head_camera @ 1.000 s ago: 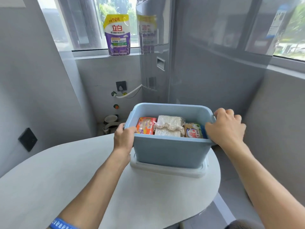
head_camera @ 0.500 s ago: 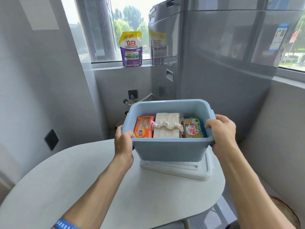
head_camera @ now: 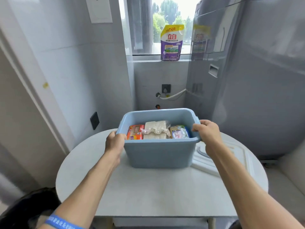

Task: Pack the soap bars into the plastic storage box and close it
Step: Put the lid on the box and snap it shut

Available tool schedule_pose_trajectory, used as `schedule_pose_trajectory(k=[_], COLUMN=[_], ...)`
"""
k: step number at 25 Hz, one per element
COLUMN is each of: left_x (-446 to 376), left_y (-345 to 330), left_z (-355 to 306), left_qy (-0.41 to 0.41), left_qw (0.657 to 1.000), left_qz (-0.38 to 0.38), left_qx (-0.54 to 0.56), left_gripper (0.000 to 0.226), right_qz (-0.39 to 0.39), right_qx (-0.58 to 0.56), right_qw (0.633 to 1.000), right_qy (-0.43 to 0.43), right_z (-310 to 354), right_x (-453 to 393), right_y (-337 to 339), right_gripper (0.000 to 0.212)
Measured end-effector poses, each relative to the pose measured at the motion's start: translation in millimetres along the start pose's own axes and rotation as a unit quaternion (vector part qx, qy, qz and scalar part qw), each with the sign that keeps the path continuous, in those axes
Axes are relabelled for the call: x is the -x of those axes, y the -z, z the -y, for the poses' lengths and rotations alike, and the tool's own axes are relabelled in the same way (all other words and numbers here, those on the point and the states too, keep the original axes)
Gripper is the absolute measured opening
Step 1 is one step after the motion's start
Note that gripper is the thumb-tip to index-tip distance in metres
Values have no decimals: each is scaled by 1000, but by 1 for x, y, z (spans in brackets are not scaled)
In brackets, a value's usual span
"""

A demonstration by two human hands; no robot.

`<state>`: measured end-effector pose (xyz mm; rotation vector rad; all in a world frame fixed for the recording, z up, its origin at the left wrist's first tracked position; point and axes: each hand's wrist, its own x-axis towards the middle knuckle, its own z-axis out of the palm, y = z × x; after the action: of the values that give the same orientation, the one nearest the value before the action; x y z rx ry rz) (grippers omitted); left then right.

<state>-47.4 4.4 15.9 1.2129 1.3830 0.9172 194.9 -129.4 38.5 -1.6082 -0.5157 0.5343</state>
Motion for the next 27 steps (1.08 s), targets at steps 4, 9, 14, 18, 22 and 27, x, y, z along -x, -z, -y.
schedule_pose_trajectory(k=[4, 9, 14, 18, 22, 27], left_x=[25, 69, 63, 64, 63, 64], left_y=[-26, -84, -91, -93, -91, -97], left_z=[-14, -9, -7, -6, -7, -5], left_qy=[-449, -598, -599, -603, -610, -583], left_qw=[852, 631, 660, 666, 672, 668], left_qz=[-53, 87, 34, 38, 23, 38], left_qx=[-265, -486, -452, -437, -420, -462], left_gripper=[44, 43, 39, 42, 41, 37], right_qz=[19, 94, 139, 153, 104, -53], right_qx=[7, 511, 623, 669, 667, 514], right_qw=[1000, 852, 759, 718, 731, 855], right_qy=[24, 57, 127, 119, 97, 33], right_z=[-20, -88, -94, -94, -97, -83], right_x=[-10, -15, -10, -7, -12, -16], right_y=[31, 64, 61, 67, 82, 116], right_gripper=[25, 32, 59, 75, 71, 79])
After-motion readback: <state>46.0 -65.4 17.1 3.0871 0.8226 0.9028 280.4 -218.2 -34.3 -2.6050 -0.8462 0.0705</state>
